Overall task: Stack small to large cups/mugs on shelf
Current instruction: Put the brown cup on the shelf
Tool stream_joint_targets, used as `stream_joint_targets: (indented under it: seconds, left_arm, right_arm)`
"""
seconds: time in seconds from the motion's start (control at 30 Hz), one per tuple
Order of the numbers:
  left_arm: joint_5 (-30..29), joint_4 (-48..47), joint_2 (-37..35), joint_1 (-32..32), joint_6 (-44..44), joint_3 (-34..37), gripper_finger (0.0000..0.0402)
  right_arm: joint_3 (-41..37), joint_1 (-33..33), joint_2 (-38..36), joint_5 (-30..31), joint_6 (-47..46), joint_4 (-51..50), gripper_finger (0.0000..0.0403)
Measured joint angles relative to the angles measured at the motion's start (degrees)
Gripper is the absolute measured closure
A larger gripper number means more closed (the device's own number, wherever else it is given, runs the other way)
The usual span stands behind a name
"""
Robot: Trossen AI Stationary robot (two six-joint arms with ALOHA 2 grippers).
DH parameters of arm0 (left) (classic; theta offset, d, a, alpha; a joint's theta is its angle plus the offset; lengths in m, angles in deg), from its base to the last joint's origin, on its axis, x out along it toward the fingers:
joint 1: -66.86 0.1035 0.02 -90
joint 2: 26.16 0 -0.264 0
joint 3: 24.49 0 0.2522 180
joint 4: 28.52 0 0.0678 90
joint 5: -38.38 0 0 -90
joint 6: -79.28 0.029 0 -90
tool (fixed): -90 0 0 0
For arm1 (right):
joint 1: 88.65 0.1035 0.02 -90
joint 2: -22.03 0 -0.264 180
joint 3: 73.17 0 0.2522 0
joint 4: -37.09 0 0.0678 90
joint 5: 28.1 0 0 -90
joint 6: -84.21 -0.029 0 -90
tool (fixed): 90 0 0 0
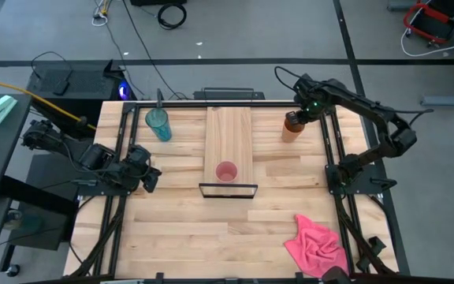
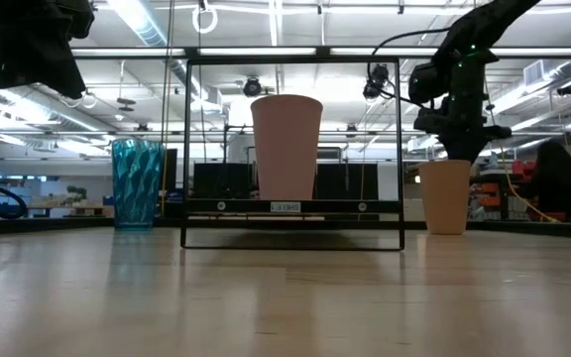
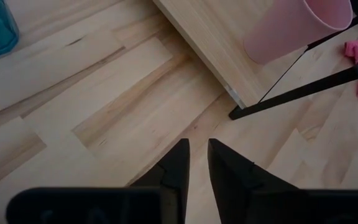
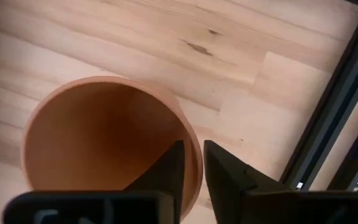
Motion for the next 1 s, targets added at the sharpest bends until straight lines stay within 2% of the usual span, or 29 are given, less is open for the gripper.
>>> stream_joint_targets:
  seconds: [0.2,0.53,0.83,1.0]
  left_arm:
    - [-0.02,0.02,0.11,0.0,-0.02,0.0,0.0339]
    - [-2.78,0.0,0.11,0.0,0.96,0.0,0.0349]
    - [-3.23,-0.02,0.11,0.07,2.21,0.0,0.0356]
    - [-3.91,-0.02,0.11,0.07,1.97,0.0,0.0354]
  right_arm:
    - [0.04,0.11,1.42,-0.21,1.35,0.3,0.039]
    - [3.63,0.92,-3.09,-0.52,3.55,-2.53,0.0397]
    - [16.96,5.57,-4.99,-0.73,2.08,-5.5,0.04]
    - [25.84,9.84,-3.04,-0.75,-0.13,-7.79,0.04]
